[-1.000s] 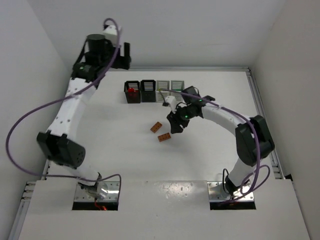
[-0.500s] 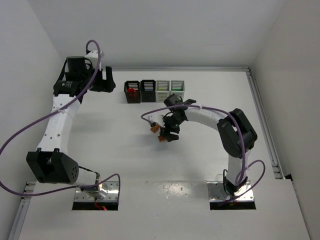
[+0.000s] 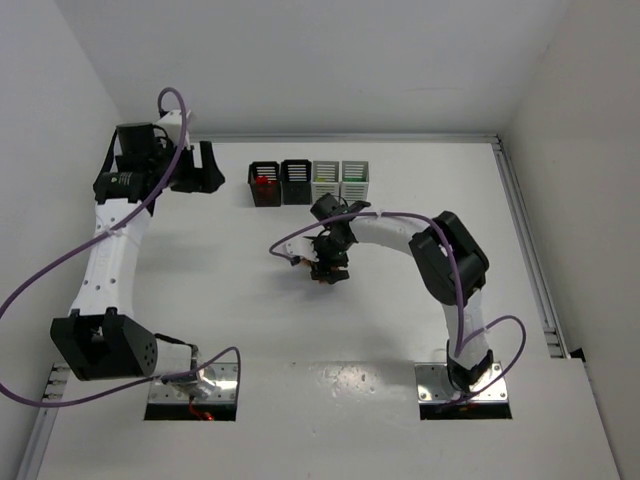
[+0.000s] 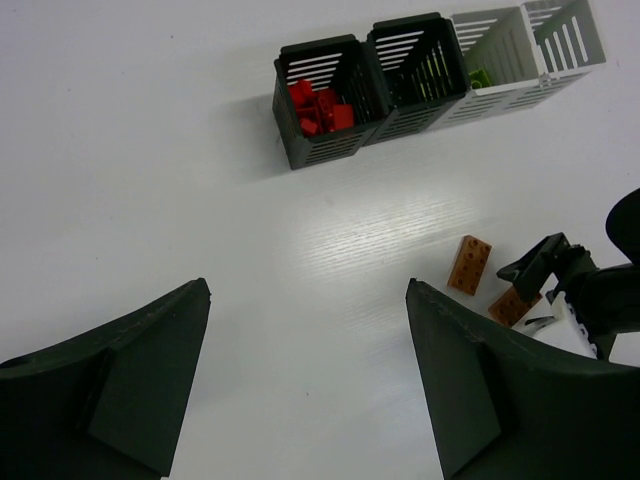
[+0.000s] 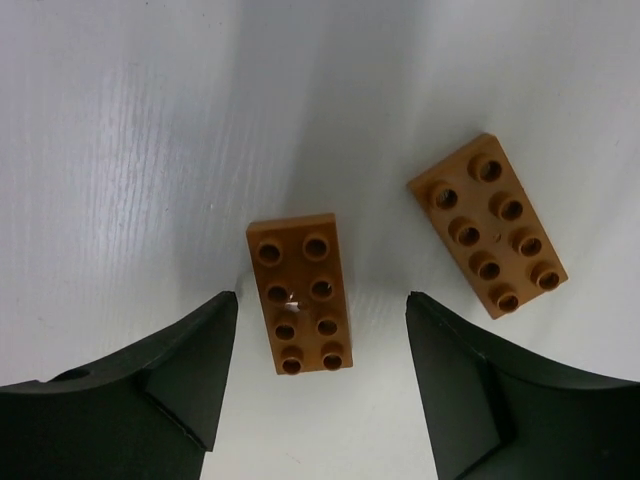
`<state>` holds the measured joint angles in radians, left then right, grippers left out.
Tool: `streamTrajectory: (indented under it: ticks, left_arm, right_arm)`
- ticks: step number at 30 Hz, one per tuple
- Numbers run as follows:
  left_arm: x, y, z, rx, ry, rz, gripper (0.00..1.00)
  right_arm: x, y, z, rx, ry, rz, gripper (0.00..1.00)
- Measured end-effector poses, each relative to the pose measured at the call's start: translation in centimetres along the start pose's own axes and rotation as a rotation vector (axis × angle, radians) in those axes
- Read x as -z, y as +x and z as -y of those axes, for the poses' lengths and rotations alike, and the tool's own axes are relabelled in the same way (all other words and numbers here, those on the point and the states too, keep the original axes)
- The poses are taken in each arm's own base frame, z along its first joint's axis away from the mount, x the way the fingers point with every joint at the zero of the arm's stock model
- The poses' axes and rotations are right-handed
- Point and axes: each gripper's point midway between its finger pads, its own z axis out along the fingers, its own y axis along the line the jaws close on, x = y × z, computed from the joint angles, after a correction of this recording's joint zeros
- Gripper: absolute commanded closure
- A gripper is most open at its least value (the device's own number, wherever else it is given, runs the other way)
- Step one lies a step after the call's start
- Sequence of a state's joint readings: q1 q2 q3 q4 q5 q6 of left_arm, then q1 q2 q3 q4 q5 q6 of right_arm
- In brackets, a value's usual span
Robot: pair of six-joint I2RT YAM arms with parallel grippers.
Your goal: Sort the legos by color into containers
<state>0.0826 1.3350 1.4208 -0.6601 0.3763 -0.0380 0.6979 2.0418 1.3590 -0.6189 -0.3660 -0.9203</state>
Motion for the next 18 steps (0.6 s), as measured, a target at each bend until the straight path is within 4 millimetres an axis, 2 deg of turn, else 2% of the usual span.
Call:
streamTrajectory:
  ticks: [3,11,18]
  left_arm:
    - [-0.1,0.6,-0.3,0.013,0.005,-0.013,0.15]
    - [-0.2,1.3,-0.8,0.033,0.014,-0.021,0.15]
    - [-0.1,1.3,-1.0,0.038,0.022,-0.019,0.16]
  right_arm:
    - [-0.4,-0.3,0.1,0.021,-0.003,-0.017,0.35]
    - [-1.0,-1.0,-0.3,0.073,-0.017,-0.074,0.53]
    - [-1.1,-1.1,-0.7,0.112,-0.017,-0.123,0.60]
